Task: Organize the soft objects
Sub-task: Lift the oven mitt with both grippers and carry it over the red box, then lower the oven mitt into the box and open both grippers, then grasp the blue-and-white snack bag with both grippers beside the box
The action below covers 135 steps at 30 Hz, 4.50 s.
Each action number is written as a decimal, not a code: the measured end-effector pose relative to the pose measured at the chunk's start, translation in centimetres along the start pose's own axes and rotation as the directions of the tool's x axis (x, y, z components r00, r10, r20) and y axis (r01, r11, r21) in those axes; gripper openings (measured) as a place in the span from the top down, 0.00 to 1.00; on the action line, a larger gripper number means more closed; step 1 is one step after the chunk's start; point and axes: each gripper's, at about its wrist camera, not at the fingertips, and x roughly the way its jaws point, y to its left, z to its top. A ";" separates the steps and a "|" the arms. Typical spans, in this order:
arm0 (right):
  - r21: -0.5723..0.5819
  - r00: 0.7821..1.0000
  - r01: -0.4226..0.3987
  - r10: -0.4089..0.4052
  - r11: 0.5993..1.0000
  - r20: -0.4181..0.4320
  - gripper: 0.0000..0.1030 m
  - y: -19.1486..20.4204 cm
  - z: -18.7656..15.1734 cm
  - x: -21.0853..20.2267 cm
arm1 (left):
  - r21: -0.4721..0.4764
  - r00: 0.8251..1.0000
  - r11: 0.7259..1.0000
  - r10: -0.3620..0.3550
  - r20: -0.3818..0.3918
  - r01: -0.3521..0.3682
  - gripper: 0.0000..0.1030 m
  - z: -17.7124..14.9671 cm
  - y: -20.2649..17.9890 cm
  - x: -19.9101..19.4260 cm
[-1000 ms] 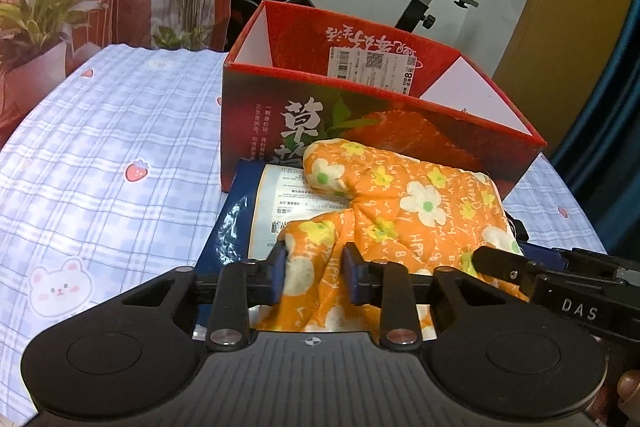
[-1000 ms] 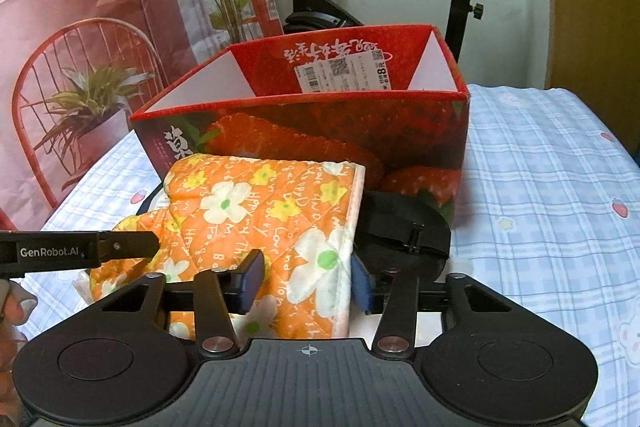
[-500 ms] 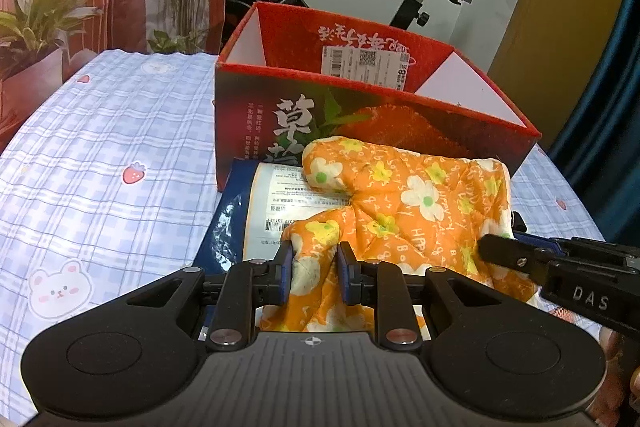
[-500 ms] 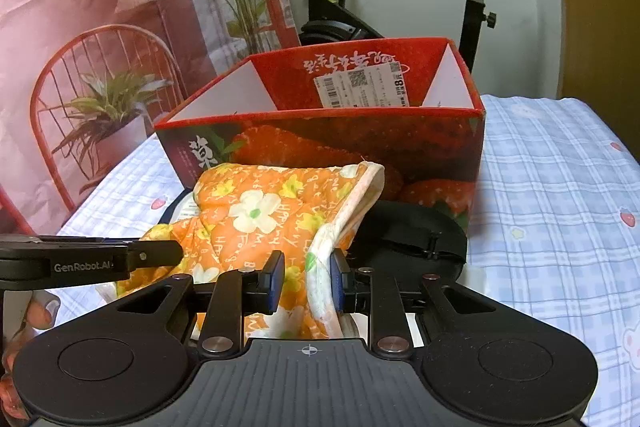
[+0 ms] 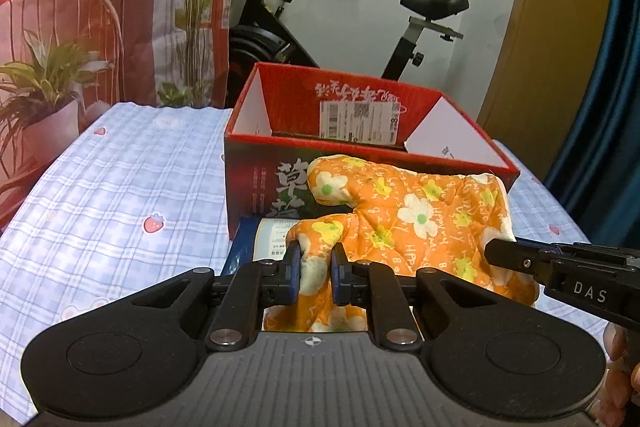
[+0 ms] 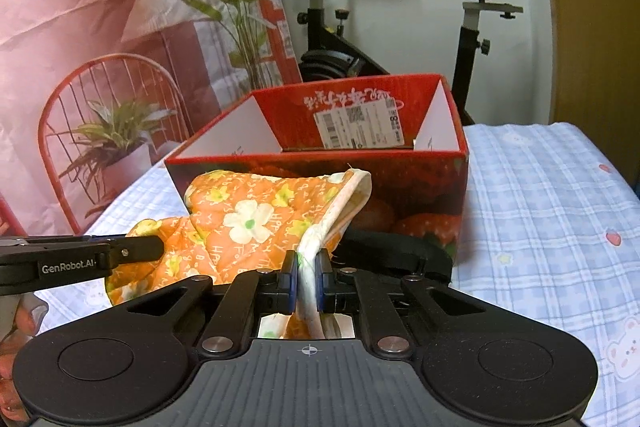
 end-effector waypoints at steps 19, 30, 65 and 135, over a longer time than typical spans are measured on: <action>-0.014 0.996 -0.023 0.024 1.000 0.090 0.93 0.3 2.1 -2.3 | -0.014 0.995 1.000 -0.019 0.099 0.020 0.85 1.9 0.0 -2.2; -0.097 0.983 -0.043 0.060 0.994 0.176 0.93 0.3 9.8 -1.7 | 0.026 0.987 1.000 -0.001 0.161 -0.003 0.85 8.5 -0.7 -0.4; -0.090 0.998 0.007 -0.013 0.996 -0.064 0.92 -5.5 14.5 15.2 | 0.077 0.988 0.997 0.032 -0.151 -0.021 0.85 13.5 -0.1 15.6; -0.166 0.990 -0.066 0.043 0.984 -0.137 0.48 4.3 0.4 5.6 | -0.093 0.971 0.986 -0.153 -0.184 0.138 0.50 0.0 8.8 5.6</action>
